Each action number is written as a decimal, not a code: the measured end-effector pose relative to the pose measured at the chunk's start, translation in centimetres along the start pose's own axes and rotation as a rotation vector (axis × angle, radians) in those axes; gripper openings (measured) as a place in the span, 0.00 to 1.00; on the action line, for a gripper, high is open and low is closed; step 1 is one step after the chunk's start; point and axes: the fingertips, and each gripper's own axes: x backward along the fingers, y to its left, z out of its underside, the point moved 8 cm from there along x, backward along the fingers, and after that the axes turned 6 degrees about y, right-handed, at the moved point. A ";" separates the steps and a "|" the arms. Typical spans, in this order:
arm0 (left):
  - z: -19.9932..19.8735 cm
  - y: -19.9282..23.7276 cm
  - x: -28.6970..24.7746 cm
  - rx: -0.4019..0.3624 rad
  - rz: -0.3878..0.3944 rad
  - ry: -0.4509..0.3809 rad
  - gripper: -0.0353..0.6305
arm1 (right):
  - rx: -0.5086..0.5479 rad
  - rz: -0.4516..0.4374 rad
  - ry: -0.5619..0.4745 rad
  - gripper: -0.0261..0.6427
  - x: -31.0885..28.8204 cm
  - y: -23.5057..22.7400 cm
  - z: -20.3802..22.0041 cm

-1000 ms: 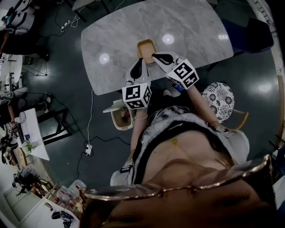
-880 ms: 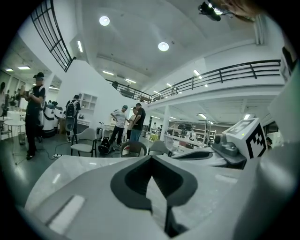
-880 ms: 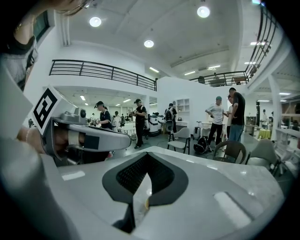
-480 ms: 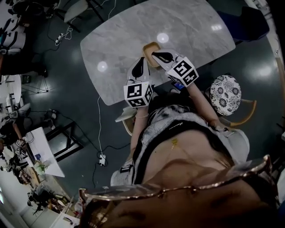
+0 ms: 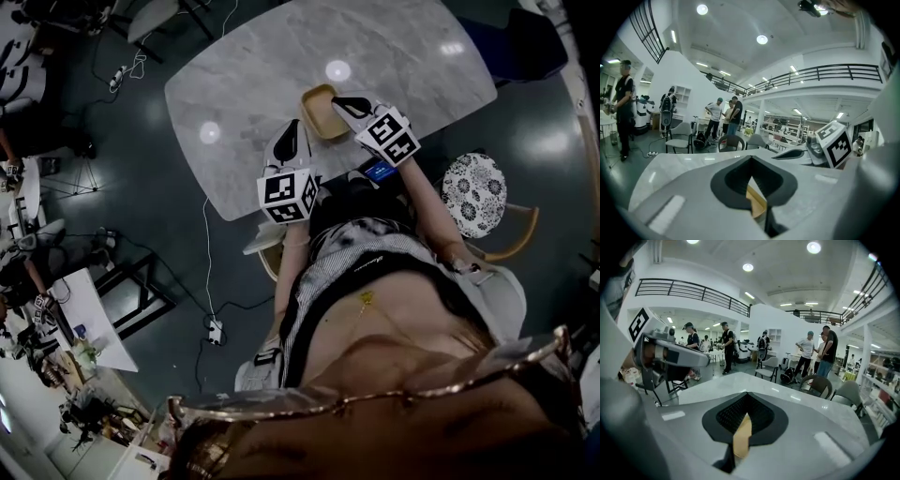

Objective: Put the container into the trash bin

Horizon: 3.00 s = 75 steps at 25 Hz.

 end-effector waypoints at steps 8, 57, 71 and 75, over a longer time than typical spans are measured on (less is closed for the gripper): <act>0.0 -0.5 -1.2 0.035 -0.059 0.031 0.05 | 0.095 -0.035 0.201 0.08 -3.5 -3.8 3.9; 4.0 -0.7 0.5 0.178 -0.217 0.115 0.05 | -0.066 -0.097 0.588 0.08 -15.7 -6.8 15.1; 3.7 -2.1 -0.3 0.165 -0.203 0.109 0.05 | 0.001 -0.255 0.589 0.08 -13.3 -7.8 11.0; 3.8 -2.6 -0.8 0.159 -0.200 0.112 0.05 | 0.018 -0.282 0.593 0.08 -12.3 -8.2 9.9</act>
